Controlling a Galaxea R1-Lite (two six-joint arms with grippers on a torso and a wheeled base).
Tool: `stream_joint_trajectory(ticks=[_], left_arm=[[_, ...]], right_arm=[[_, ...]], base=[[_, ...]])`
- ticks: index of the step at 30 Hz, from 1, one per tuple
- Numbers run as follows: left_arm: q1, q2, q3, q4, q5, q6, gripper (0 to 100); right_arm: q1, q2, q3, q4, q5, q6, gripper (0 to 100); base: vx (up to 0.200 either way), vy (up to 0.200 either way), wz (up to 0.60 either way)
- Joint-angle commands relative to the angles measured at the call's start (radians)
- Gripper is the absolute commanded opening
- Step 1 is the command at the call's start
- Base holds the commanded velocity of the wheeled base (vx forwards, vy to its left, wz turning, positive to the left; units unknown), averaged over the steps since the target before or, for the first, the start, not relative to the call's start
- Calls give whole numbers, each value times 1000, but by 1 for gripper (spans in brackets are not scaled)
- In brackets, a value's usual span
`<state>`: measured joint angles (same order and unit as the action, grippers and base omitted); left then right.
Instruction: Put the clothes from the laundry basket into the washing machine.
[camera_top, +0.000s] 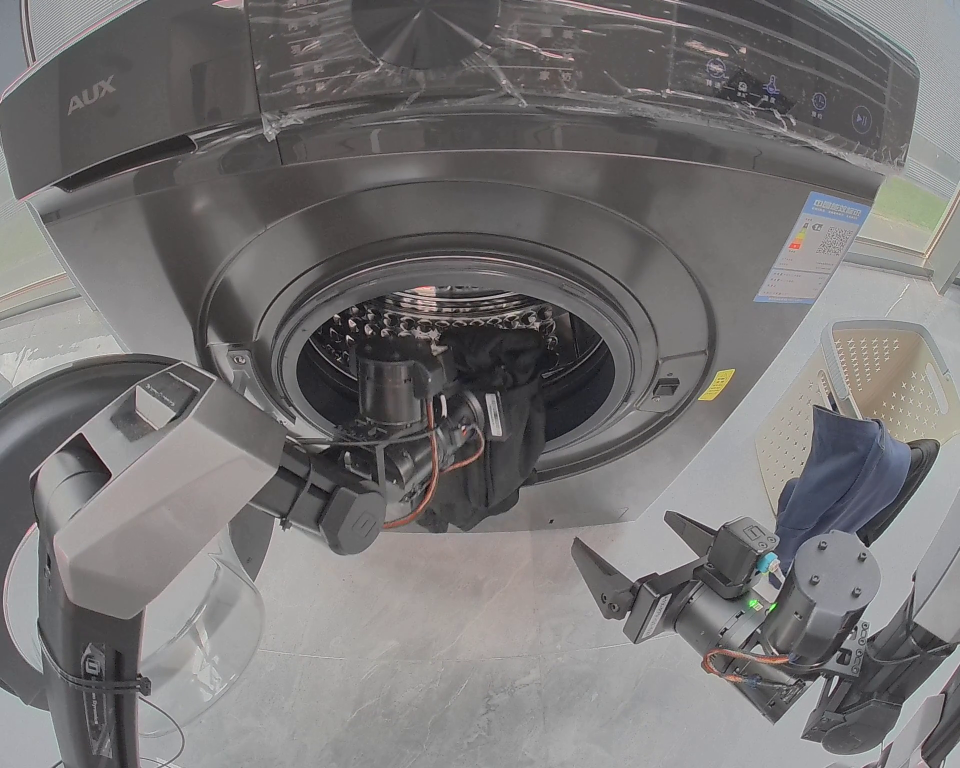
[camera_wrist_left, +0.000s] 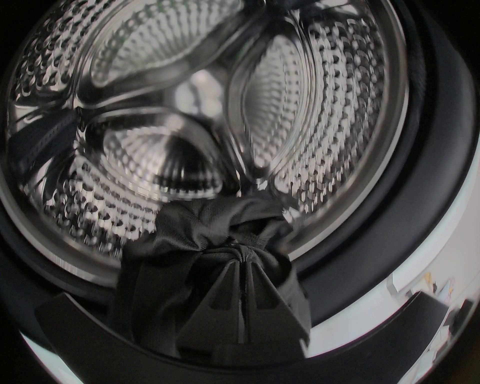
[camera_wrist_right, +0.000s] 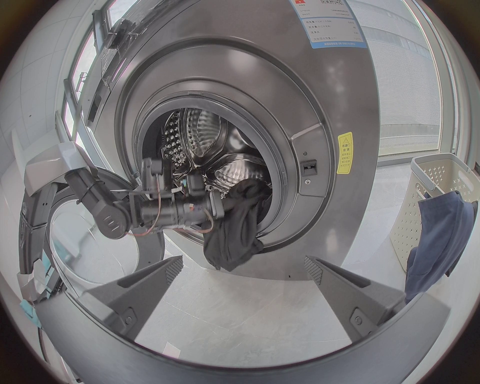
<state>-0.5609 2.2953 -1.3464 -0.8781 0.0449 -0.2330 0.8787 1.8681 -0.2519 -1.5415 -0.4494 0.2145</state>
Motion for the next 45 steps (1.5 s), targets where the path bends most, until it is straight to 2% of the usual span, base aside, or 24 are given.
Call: stream_joint_trajectory(ticks=[1,4,7,8,19,22,25,32,33,41,45], left_arm=[[16,59,-198,-48,47,-51,0],[22,70,-243,-61,66,-52,0],[19,65,-221,-68,64,-54,0],[18,62,-201,-70,64,-54,100],[-4,-33,0,-39,59,-52,100],[-2,-79,105,24,43,-46,100],[-4,-89,165,30,18,-46,100],[-10,-22,184,14,9,-43,100],[-10,-22,184,14,9,-43,0],[-2,30,84,19,20,-46,0],[25,59,-80,18,67,-55,0]], right_arm=[[0,0,-4,0,0,0,100],[0,0,-4,0,0,0,100],[0,2,-4,0,0,0,100],[0,2,-4,0,0,0,100],[0,2,-3,0,0,0,100],[2,3,-3,0,0,0,100],[0,10,-3,0,1,0,100],[6,22,-6,0,6,2,100],[6,22,-6,0,6,2,100],[5,20,-27,-2,14,2,100],[6,13,-33,-2,12,2,100]], base=[[0,0,0],[0,0,0],[0,0,0],[0,0,0],[0,0,0],[0,0,0],[0,0,0],[0,0,0],[0,0,0],[0,0,0],[0,0,0]])
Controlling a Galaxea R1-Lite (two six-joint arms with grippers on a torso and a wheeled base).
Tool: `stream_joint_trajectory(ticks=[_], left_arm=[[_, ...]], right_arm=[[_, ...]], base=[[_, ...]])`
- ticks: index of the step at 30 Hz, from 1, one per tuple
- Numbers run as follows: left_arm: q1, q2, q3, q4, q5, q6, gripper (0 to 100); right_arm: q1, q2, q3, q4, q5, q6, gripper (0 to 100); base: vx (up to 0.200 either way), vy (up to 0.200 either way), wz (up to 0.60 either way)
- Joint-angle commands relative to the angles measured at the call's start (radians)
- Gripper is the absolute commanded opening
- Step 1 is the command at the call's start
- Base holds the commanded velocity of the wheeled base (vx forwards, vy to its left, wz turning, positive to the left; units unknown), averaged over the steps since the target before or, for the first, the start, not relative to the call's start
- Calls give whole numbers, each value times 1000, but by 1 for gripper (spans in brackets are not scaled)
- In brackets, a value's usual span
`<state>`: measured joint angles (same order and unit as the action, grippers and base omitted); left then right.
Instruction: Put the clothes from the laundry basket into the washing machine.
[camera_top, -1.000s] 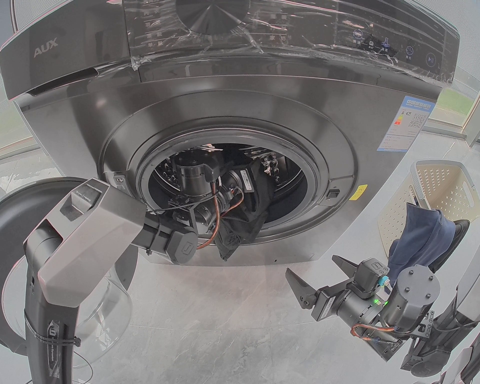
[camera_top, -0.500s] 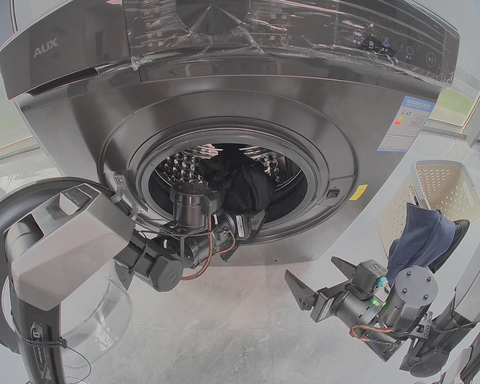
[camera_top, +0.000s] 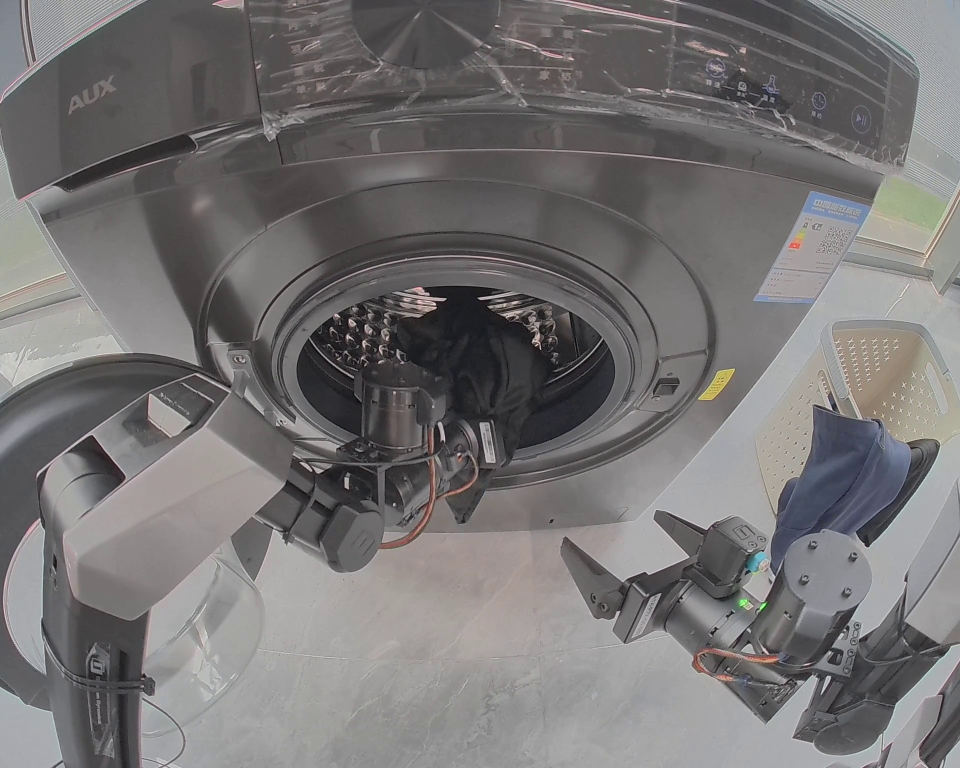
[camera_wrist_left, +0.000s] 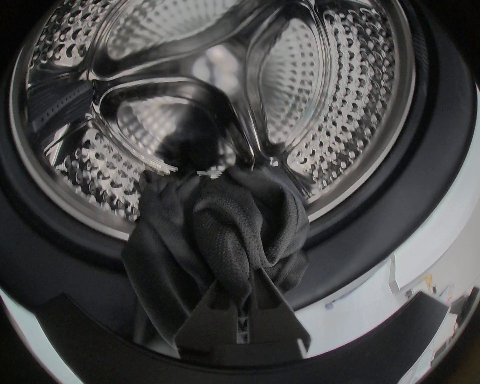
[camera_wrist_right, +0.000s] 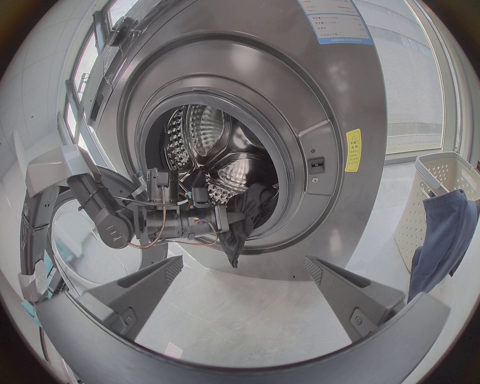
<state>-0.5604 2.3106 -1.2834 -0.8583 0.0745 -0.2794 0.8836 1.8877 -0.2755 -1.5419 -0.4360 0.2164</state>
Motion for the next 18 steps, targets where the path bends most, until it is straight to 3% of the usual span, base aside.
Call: stream_joint_trajectory(ticks=[1,4,7,11,18], left_arm=[[28,56,-183,-5,48,-17,0],[39,81,-271,-16,85,-32,0],[48,153,-433,-33,162,-35,0],[51,191,-534,-47,174,-37,0],[43,204,-585,-53,174,-35,0]], right_arm=[[1,-7,-10,-1,-1,0,100],[0,-7,-14,-1,0,0,100],[1,-5,-17,-1,0,0,100],[1,-7,-17,-1,-1,0,100],[0,-7,-17,-1,0,0,100]], base=[[0,0,0],[0,0,0],[0,0,0],[0,0,0],[0,0,0]])
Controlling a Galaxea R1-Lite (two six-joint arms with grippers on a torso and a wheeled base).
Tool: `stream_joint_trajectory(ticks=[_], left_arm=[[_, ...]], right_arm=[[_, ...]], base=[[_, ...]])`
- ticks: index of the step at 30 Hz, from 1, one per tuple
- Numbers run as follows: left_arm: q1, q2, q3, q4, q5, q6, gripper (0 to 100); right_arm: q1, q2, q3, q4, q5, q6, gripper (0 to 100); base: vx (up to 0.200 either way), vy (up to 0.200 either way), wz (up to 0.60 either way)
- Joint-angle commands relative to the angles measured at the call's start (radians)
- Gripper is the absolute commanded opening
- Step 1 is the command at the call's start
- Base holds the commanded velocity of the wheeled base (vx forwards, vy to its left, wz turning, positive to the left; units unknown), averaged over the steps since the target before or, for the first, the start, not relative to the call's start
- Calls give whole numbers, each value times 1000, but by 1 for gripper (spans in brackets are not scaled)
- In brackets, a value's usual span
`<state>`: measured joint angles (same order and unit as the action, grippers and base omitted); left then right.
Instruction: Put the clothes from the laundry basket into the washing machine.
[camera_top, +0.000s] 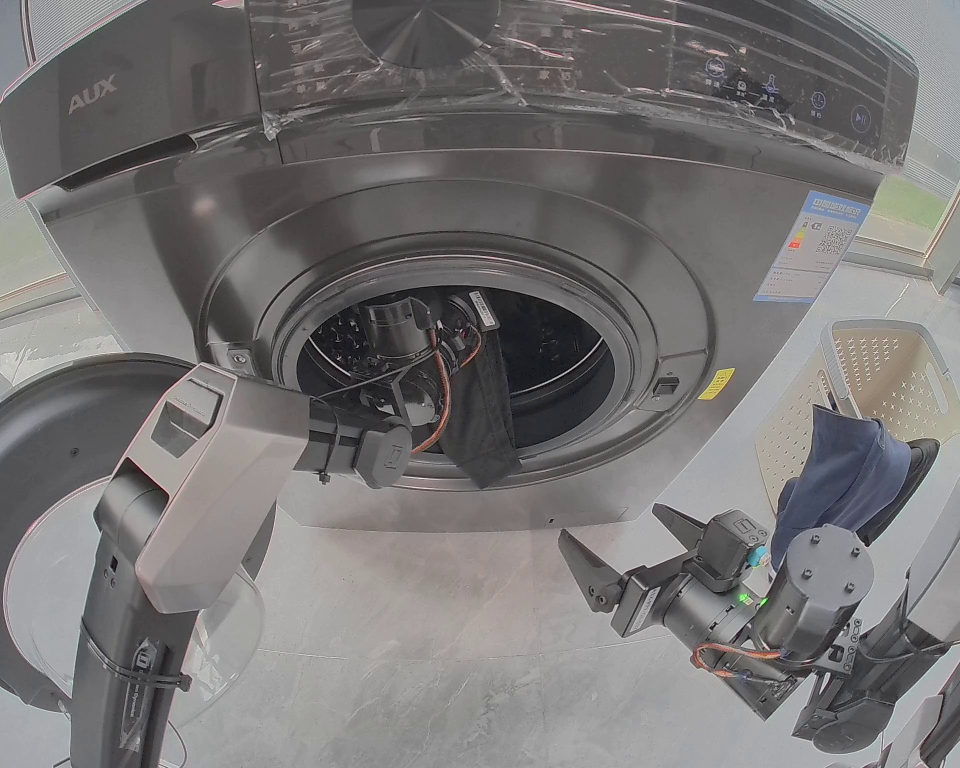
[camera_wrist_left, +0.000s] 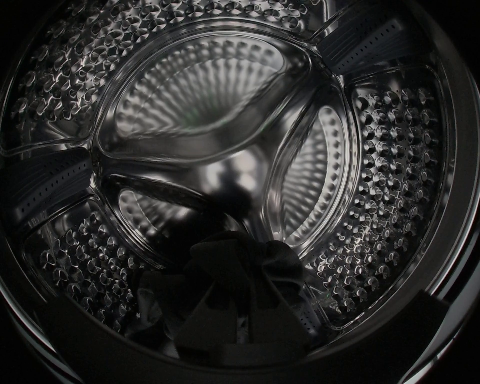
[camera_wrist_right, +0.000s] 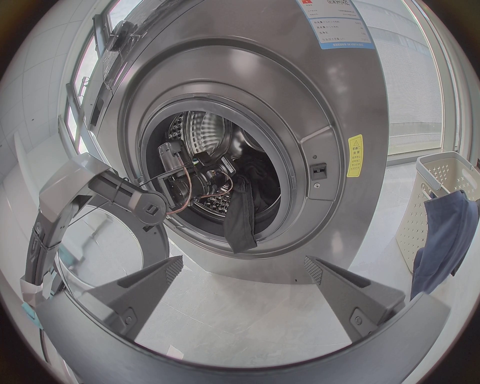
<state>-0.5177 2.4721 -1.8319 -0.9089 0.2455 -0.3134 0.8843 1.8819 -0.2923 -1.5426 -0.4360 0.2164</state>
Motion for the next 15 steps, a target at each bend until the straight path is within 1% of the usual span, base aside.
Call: stream_joint_trajectory(ticks=[1,2,3,6,8,10,11,12,15], left_arm=[[1,42,-33,-4,3,0,0],[1,41,-27,-5,3,0,0],[-1,39,-21,-7,3,2,100],[-4,27,14,-11,3,0,100],[-7,2,65,-8,3,2,100],[-21,-62,174,8,0,7,100],[-21,-62,174,8,0,7,100],[-35,-127,273,36,-20,8,100],[-45,-219,419,78,-65,7,100]], right_arm=[[1,-1,-1,-1,0,0,100],[-1,-1,-1,-1,0,0,100],[1,-1,-1,-1,0,0,100],[-1,-3,-1,-1,0,0,100],[-1,-1,-1,1,0,0,100],[-1,-3,-1,-1,0,0,100],[-1,-3,-1,-1,0,0,100],[-1,-4,-1,-1,0,-2,100],[-1,-4,-1,-1,0,-2,100]], base=[[0,0,0],[0,0,0],[0,0,0],[0,0,0],[0,0,0],[0,0,0],[0,0,0],[0,0,0],[0,0,0]])
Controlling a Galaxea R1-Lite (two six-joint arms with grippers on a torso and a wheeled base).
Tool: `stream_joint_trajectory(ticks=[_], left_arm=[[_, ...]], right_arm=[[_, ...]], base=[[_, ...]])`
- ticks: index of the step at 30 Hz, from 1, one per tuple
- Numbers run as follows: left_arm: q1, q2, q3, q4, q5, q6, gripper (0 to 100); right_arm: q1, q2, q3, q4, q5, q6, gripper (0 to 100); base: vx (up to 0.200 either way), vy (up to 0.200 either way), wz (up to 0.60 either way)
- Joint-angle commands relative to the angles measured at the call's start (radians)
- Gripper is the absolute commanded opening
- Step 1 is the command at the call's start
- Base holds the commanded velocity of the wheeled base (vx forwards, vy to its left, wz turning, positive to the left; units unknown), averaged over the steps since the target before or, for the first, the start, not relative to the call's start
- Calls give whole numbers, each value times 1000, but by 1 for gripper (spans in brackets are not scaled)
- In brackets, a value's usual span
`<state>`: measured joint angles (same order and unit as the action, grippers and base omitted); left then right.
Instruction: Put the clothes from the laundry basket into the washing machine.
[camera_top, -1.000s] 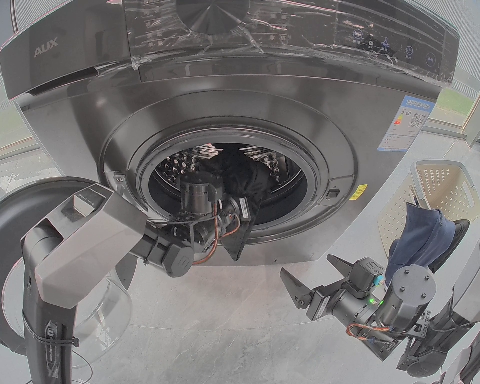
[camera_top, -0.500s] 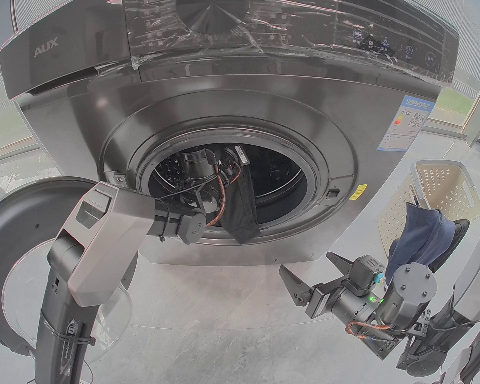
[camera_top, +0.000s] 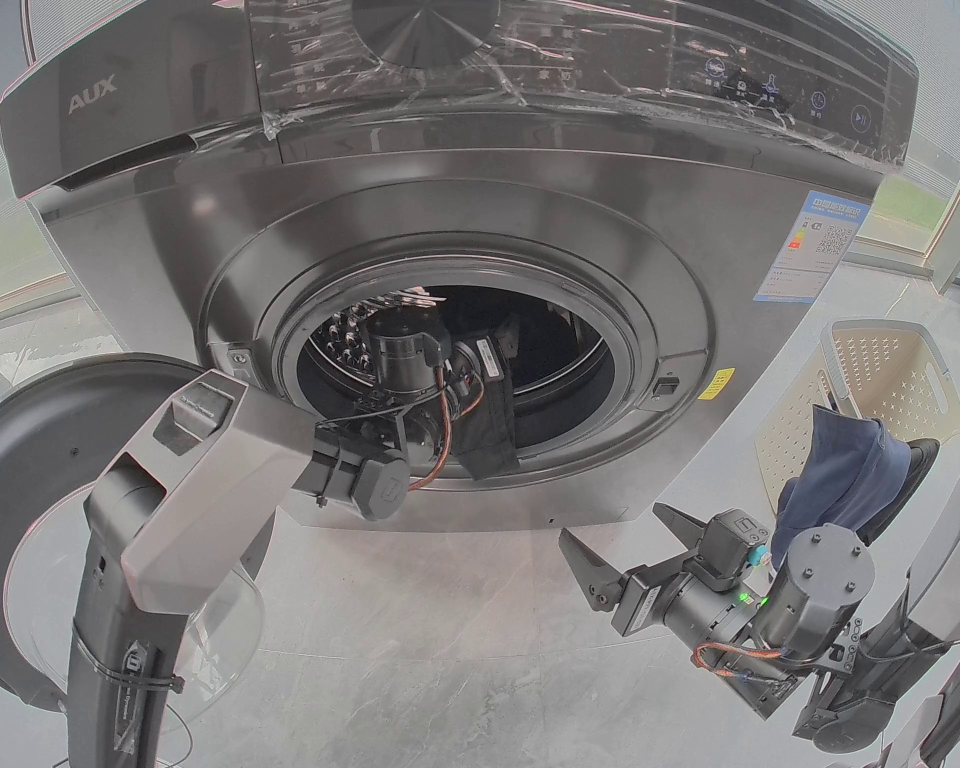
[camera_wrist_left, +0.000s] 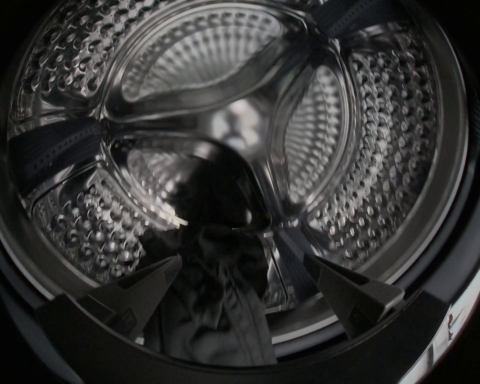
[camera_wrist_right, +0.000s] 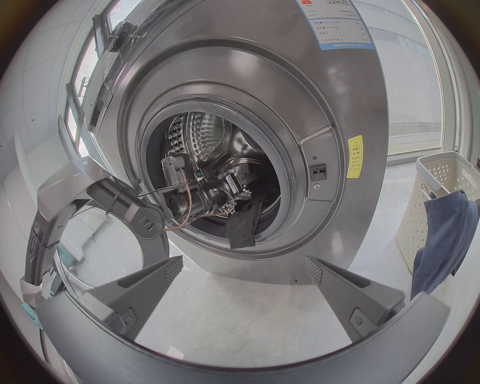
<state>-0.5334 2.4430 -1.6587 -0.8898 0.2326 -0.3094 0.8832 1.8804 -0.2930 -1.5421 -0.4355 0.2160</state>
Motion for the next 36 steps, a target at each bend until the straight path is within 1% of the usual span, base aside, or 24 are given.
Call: stream_joint_trajectory(ticks=[1,4,5,6,7,8,9,14,15,17,20,25,26,28,30,32,34,36], left_arm=[[-39,-205,283,65,-59,4,100],[-48,-213,355,66,-64,12,100],[-48,-211,378,66,-64,19,100],[-48,-206,393,61,-68,33,100],[-48,-206,393,61,-68,33,100],[-45,-199,410,55,-79,50,100],[-45,-183,416,52,-90,56,100],[-39,-134,401,38,-98,59,100],[-37,-117,390,38,-98,67,0],[-36,-104,382,38,-99,76,0],[-30,-90,372,46,-99,79,0],[-17,-70,316,51,-99,76,0],[-10,-65,254,51,-96,67,0],[-5,-56,181,46,-88,46,0],[7,-48,108,49,-82,-5,0],[16,-36,53,38,-70,-34,0],[26,-15,5,26,-53,-42,0],[38,22,-73,-5,-24,-42,0]], right_arm=[[0,-1,0,-1,0,0,100],[2,-1,0,-1,0,-1,100],[2,-1,-2,0,0,-1,100],[2,-1,-5,0,0,-1,100],[2,-1,-5,0,0,-1,100],[2,-3,-5,-1,0,-1,100],[2,-1,-5,0,0,0,100],[2,-1,-6,-1,-2,-1,100],[2,-3,-6,-1,0,-1,100],[2,-6,-6,-1,0,-1,100],[2,-7,-8,-1,0,-1,100],[2,-7,-14,-1,-2,-1,100],[2,-7,-14,-1,-2,-1,100],[2,-7,-14,-1,-2,-1,100],[2,-7,-14,-1,-2,-1,100],[2,-7,-15,-1,-2,-1,100],[0,-7,-17,-1,-2,-1,100],[0,-7,-20,-1,-2,-1,100]], base=[[0,0,0],[0,0,0],[0,0,0],[0,0,0],[0,0,0],[0,0,0],[0,0,0],[0,0,0],[0,0,0],[0,0,0],[0,0,0],[0,0,0],[0,0,0],[0,0,0],[0,0,0],[0,0,0],[0,0,0],[0,0,0]])
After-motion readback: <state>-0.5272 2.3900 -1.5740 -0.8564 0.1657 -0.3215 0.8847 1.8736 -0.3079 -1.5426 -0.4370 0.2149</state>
